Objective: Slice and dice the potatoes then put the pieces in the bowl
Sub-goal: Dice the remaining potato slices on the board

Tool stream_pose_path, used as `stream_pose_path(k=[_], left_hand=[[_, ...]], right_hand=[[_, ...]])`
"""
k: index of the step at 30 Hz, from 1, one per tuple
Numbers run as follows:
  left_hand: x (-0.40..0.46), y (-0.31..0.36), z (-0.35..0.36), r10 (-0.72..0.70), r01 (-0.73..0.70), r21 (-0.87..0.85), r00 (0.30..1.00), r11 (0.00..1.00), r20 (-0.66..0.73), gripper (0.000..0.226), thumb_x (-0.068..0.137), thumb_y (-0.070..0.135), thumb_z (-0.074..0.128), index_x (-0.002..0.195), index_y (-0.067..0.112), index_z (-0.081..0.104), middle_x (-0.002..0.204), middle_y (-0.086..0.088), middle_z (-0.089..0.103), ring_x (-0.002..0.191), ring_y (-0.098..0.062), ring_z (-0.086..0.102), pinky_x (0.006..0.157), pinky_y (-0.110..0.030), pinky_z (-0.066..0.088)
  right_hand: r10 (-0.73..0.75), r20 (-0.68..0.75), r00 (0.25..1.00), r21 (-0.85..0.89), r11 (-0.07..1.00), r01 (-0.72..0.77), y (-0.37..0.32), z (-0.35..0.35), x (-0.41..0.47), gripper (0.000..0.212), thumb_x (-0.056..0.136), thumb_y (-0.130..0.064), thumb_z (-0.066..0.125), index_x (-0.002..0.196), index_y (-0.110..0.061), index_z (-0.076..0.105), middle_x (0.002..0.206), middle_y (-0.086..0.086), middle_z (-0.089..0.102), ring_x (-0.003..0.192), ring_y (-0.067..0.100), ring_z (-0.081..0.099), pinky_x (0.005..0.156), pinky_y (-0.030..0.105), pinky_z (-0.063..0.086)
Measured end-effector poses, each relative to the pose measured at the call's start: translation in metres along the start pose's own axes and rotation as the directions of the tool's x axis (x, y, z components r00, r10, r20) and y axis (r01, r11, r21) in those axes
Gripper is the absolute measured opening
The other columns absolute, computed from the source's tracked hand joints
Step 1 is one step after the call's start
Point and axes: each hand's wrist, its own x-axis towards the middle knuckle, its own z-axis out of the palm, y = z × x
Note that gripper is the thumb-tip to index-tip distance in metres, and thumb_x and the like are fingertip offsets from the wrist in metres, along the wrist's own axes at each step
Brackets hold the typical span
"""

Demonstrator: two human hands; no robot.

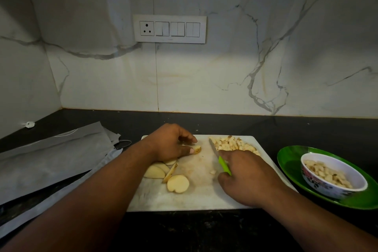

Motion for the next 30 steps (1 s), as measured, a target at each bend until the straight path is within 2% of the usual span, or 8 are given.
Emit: stream_pose_path(k=[3,5,8,13,17,21,23,30], left_hand=[[0.003,-0.001,0.004,-0.006,0.006,-0.025,1.000,1.000,-0.016,0.035,0.089,0.038,0.082,0.122,0.035,0.074,0.113,0.017,0.073,0.103,0.006,0.064,0.088,-0.012,0.045],[0.005,0.001,0.007,-0.009,0.008,-0.035,1.000,0.999,-0.021,0.035,0.088,0.039,0.082,0.122,0.035,0.075,0.110,0.017,0.073,0.100,0.006,0.064,0.085,-0.013,0.045],[0.004,0.001,0.006,-0.017,0.015,-0.049,0.999,0.999,-0.029,0.036,0.085,0.039,0.085,0.120,0.034,0.076,0.104,0.017,0.073,0.095,0.005,0.065,0.083,-0.015,0.049],[0.003,-0.008,-0.004,-0.065,0.065,-0.092,0.998,0.994,0.006,0.019,0.086,0.031,0.085,0.104,0.033,0.081,0.094,0.019,0.076,0.088,0.006,0.068,0.081,-0.015,0.050],[0.003,-0.006,-0.002,-0.044,0.043,-0.092,0.999,0.995,-0.011,0.014,0.087,0.030,0.085,0.100,0.031,0.083,0.096,0.019,0.078,0.092,0.002,0.069,0.092,-0.023,0.055],[0.005,0.002,0.005,0.016,-0.017,-0.045,1.000,0.999,-0.012,0.018,0.091,0.025,0.080,0.108,0.030,0.082,0.106,0.018,0.077,0.099,0.002,0.067,0.100,-0.025,0.054],[0.005,0.006,0.007,0.014,-0.014,-0.027,1.000,1.000,-0.011,0.019,0.092,0.024,0.079,0.110,0.031,0.081,0.109,0.017,0.076,0.100,0.001,0.067,0.101,-0.027,0.054],[0.009,0.015,0.009,-0.021,0.022,0.019,0.999,1.000,-0.034,0.015,0.091,0.028,0.081,0.105,0.025,0.082,0.101,0.014,0.078,0.092,-0.001,0.068,0.096,-0.030,0.058]], right_hand=[[-0.023,-0.038,0.999,0.014,1.000,0.024,-0.003,-0.002,-0.001,0.054,0.086,-0.040,0.052,0.139,-0.031,0.052,0.103,-0.007,0.069,0.092,0.013,0.062,0.079,0.028,0.053],[-0.037,-0.085,0.996,0.015,0.999,0.038,-0.005,-0.004,-0.002,0.053,0.086,-0.039,0.048,0.138,-0.033,0.053,0.101,-0.008,0.070,0.090,0.011,0.062,0.078,0.027,0.053],[-0.039,-0.138,0.990,0.006,0.999,0.040,-0.008,-0.008,-0.003,0.052,0.087,-0.035,0.045,0.139,-0.034,0.055,0.113,-0.009,0.071,0.097,0.010,0.063,0.086,0.026,0.050],[0.002,-0.226,0.974,0.002,1.000,-0.002,-0.010,-0.016,-0.005,0.041,0.090,-0.030,0.051,0.129,-0.033,0.064,0.109,-0.009,0.072,0.074,0.006,0.053,0.076,0.020,0.045],[0.013,-0.213,0.977,-0.028,0.999,-0.020,-0.011,-0.015,-0.003,0.034,0.093,-0.033,0.054,0.126,-0.034,0.063,0.109,-0.010,0.071,0.093,0.011,0.063,0.080,0.022,0.047],[0.015,-0.194,0.981,-0.057,0.998,-0.027,-0.008,-0.011,-0.002,0.037,0.095,-0.032,0.051,0.131,-0.035,0.060,0.109,-0.010,0.070,0.096,0.011,0.063,0.075,0.019,0.041],[0.010,-0.208,0.978,-0.050,0.999,-0.021,-0.010,-0.012,-0.002,0.036,0.095,-0.031,0.050,0.130,-0.035,0.061,0.109,-0.010,0.071,0.095,0.011,0.063,0.075,0.018,0.041],[-0.009,-0.136,0.991,-0.040,0.999,0.003,-0.021,-0.015,-0.005,0.046,0.097,-0.035,0.051,0.143,-0.035,0.051,0.128,-0.009,0.064,0.112,0.012,0.060,0.092,0.024,0.047]])
